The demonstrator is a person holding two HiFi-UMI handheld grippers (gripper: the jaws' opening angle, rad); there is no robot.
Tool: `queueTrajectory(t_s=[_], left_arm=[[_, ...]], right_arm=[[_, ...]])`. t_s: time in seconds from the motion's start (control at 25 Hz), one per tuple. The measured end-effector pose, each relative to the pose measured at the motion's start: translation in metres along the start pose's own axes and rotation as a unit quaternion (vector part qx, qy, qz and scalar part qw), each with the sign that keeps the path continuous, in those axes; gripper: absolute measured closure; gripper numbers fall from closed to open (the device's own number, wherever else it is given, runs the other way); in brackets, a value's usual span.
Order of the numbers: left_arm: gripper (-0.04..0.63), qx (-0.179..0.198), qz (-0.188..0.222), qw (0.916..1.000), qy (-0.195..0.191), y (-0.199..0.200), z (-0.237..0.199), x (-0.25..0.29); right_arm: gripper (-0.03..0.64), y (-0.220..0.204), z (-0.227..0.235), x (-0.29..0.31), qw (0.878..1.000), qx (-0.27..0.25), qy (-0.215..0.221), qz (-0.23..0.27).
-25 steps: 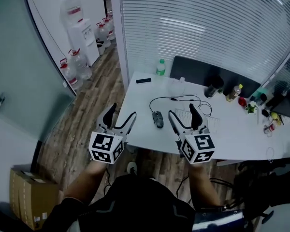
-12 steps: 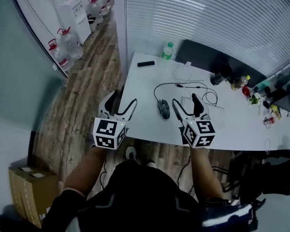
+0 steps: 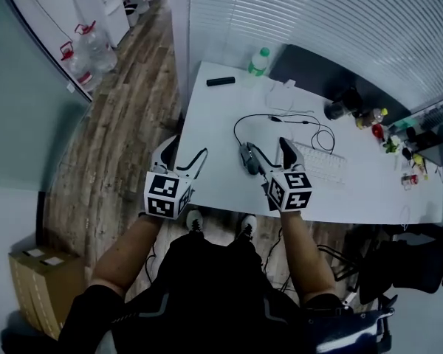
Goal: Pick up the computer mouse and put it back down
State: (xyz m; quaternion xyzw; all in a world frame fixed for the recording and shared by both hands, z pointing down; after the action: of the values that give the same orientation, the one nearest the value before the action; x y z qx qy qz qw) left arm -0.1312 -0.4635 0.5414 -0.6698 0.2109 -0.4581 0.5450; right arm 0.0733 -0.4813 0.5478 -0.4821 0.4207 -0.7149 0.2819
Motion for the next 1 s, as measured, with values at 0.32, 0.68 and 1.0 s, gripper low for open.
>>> queueTrajectory(t_s=[0.32,0.68,1.0], left_arm=[[0.27,-0.023,-0.048,0.9985,0.01,-0.049,0.009,0.036],[0.27,-0.033,-0.118,0.9925,0.001,-0.114,0.031,0.066],[0.27,-0.046,-0.163,0.9855,-0.012,-0.16,0.049,0.074]], right_arm=[[0.262,-0.06,0.016,0.044,0.998,0.001,0.028,-0.064],[0.255,-0.128,0.026,0.075,0.989,-0.004,0.035,-0.141],[0.255,-0.169,0.036,0.09,0.985,0.015,0.013,-0.17]])
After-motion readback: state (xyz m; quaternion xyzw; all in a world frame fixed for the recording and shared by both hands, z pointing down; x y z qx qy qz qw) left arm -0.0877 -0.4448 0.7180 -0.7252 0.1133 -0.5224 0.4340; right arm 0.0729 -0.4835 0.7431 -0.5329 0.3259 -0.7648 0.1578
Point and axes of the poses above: the fingertips, and each gripper's own axes: x forward along the fingers, z to its right, y out of its top, the point moved 1 cm from there along -x, backward along the fingers, and after that the axes turned 8 degrees about x, right-handed, at the moved point
